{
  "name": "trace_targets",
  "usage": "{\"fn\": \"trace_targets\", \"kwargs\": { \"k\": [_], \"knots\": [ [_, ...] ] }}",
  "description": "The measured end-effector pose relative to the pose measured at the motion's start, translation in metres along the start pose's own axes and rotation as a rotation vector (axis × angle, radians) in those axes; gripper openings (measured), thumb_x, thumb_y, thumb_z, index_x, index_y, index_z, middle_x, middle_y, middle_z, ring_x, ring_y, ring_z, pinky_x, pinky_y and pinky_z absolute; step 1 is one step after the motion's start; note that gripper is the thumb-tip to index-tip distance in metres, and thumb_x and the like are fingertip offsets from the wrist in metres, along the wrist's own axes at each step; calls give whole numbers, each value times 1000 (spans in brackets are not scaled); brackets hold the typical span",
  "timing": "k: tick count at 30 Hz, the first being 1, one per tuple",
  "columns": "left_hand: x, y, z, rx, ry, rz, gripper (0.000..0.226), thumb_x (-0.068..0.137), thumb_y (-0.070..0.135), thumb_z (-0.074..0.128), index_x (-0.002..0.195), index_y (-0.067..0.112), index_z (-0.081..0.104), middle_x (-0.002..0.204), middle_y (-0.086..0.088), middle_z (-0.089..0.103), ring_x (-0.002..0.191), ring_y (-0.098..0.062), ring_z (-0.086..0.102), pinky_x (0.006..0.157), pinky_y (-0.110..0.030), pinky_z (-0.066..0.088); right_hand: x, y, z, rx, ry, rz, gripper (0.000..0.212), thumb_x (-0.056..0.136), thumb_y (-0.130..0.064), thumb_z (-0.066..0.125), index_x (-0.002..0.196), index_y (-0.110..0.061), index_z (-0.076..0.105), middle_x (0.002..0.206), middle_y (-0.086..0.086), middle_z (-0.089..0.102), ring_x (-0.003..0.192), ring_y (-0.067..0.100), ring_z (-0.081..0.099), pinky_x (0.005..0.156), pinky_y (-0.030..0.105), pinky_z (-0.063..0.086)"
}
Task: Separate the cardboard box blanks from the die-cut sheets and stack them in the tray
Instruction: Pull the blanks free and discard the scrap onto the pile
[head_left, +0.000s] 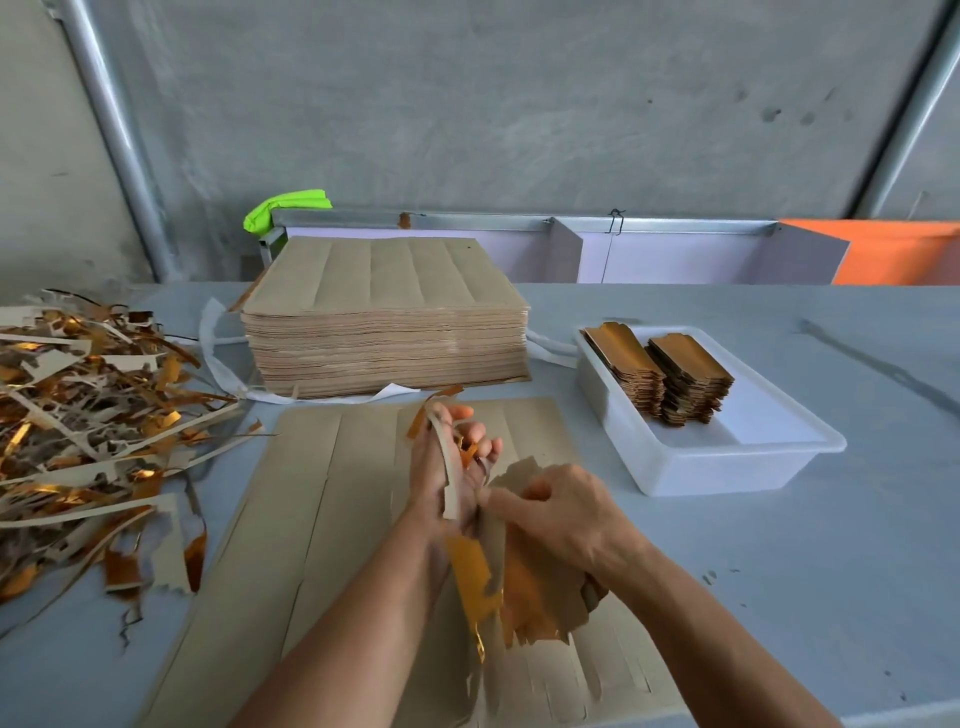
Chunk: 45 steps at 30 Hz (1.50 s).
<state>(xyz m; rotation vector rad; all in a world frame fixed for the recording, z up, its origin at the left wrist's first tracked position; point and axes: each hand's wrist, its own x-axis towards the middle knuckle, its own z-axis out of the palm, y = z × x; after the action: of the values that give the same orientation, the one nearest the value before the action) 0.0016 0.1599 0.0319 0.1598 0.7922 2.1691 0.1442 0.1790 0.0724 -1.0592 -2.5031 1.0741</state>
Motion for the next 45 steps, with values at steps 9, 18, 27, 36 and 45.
{"fn": "trace_targets", "kwargs": {
  "k": [9, 18, 27, 36, 45],
  "knots": [
    [-30, 8, -10, 281, 60, 70, 36, 103, 31, 33, 77, 12, 50, 47, 1, 46, 29, -9, 26, 39, -18, 35, 4, 33, -6, 168, 55, 235, 14, 84, -6, 54, 72, -2, 61, 72, 10, 53, 67, 17, 51, 54, 22, 41],
    [-72, 7, -32, 1512, -447, 156, 60, 63, 50, 70, 117, 28, 55, 105, 18, 55, 87, 10, 52, 76, -9, 40, 6, 48, 0, 821, 446, 276, 17, 93, -13, 56, 77, -10, 58, 77, 9, 61, 67, 24, 59, 51, 32, 49],
    [-77, 2, -40, 1917, -559, -61, 47, 73, 11, 73, 113, 32, 61, 94, 16, 60, 91, -7, 59, 64, -15, 42, 8, 48, -2, 978, 593, 231, 18, 97, -15, 51, 79, -17, 55, 81, 2, 59, 75, 17, 55, 68, 33, 50],
    [-77, 11, -59, 1649, -620, 165, 12, 88, 18, 65, 92, 23, 75, 76, 15, 51, 73, 2, 53, 70, -13, 41, 20, 51, -8, 1047, 795, 294, 5, 98, -16, 44, 100, -12, 47, 83, -3, 52, 72, 11, 50, 65, 34, 46],
    [-86, 19, -83, 1246, -457, 244, 24, 92, 14, 54, 76, 15, 72, 86, 2, 60, 88, -5, 58, 82, -9, 39, 25, 57, -39, 970, 832, 199, 27, 91, -6, 48, 117, -12, 48, 99, 4, 55, 82, 21, 53, 55, 29, 45]
  ]
}}
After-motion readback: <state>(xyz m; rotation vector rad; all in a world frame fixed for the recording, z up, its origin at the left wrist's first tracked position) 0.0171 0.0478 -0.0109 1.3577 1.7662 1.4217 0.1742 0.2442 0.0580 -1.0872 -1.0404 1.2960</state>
